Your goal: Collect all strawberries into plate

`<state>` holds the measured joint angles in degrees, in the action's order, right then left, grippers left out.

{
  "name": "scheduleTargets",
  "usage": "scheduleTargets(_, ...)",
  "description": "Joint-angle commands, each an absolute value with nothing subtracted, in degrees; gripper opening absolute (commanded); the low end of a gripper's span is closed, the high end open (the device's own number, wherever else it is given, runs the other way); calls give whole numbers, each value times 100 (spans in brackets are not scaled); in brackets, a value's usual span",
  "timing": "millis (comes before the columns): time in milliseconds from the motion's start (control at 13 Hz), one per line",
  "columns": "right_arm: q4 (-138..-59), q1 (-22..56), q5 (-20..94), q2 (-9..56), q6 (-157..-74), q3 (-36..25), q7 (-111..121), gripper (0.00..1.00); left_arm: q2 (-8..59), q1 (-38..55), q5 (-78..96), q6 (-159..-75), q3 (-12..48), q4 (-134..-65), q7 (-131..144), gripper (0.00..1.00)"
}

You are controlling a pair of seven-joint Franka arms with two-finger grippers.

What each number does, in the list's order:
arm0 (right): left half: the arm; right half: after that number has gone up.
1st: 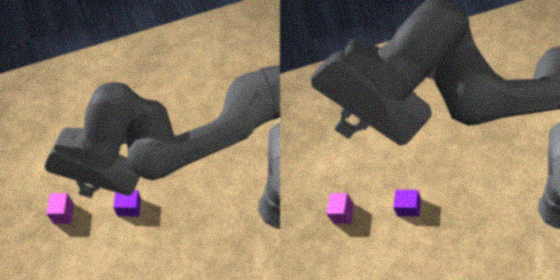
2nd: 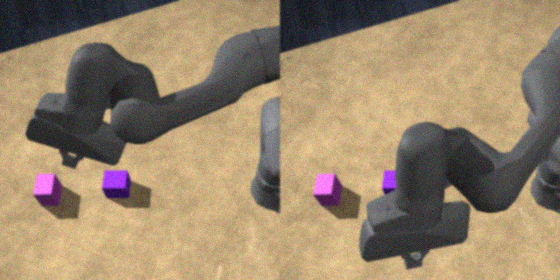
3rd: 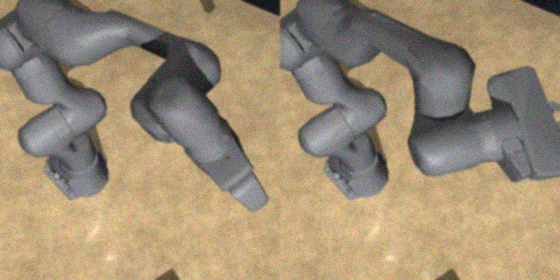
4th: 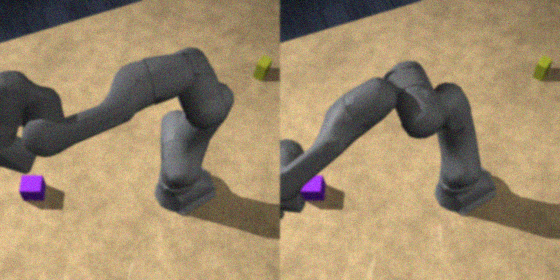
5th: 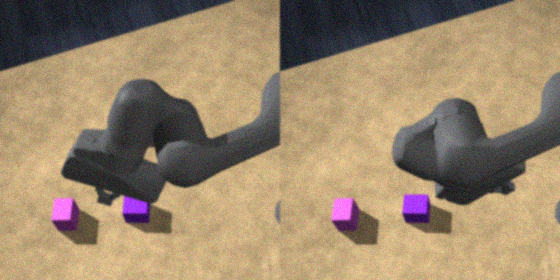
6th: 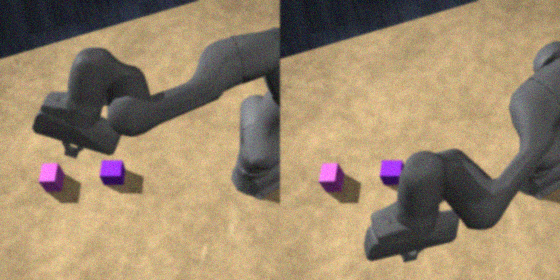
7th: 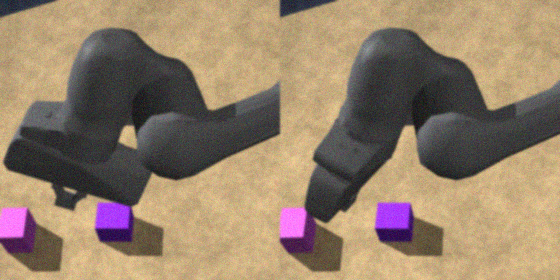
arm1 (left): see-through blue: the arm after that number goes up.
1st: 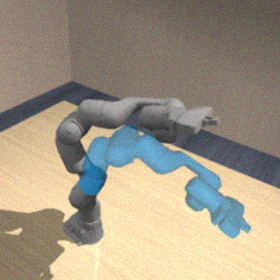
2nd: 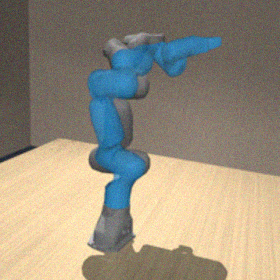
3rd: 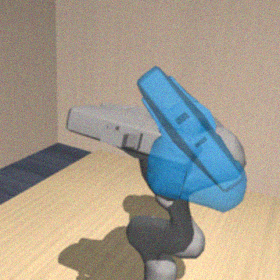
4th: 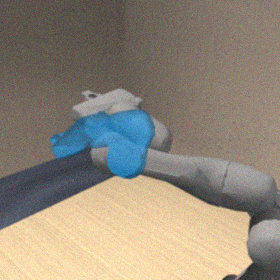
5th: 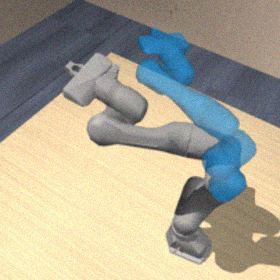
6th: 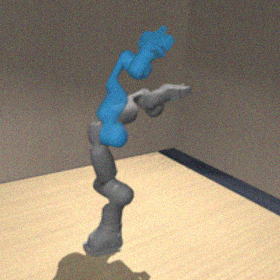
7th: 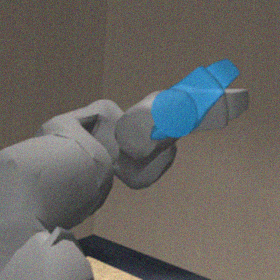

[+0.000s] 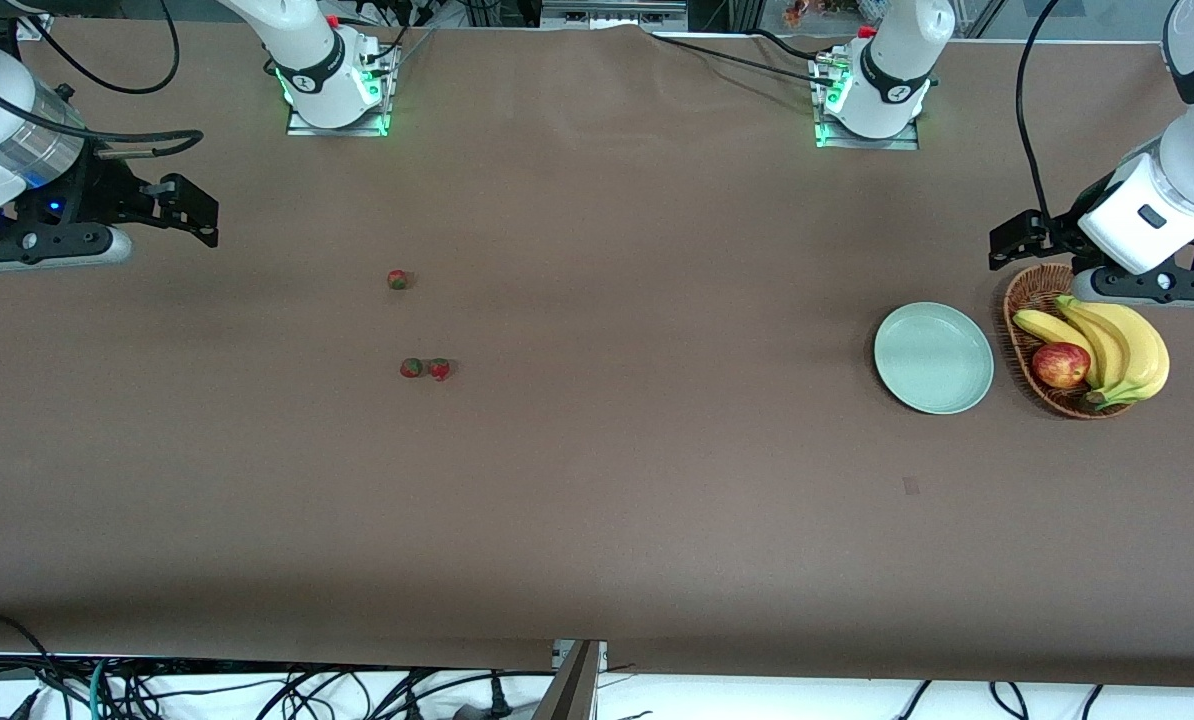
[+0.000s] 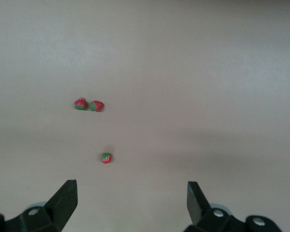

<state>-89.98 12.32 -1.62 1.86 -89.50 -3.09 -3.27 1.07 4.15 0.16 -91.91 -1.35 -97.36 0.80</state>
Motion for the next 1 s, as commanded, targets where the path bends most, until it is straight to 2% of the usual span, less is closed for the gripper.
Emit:
scheduleTargets(0, -8964, 1239, -237, 220, -8973, -290, -395, 100, 105, 316, 88, -9141, -62, -9713, -35, 100)
scheduleTargets(926, -8912, 1169, -167, 237, -9035, -325, -387, 100, 123, 360, 105, -9167, -62, -9686, -26, 100)
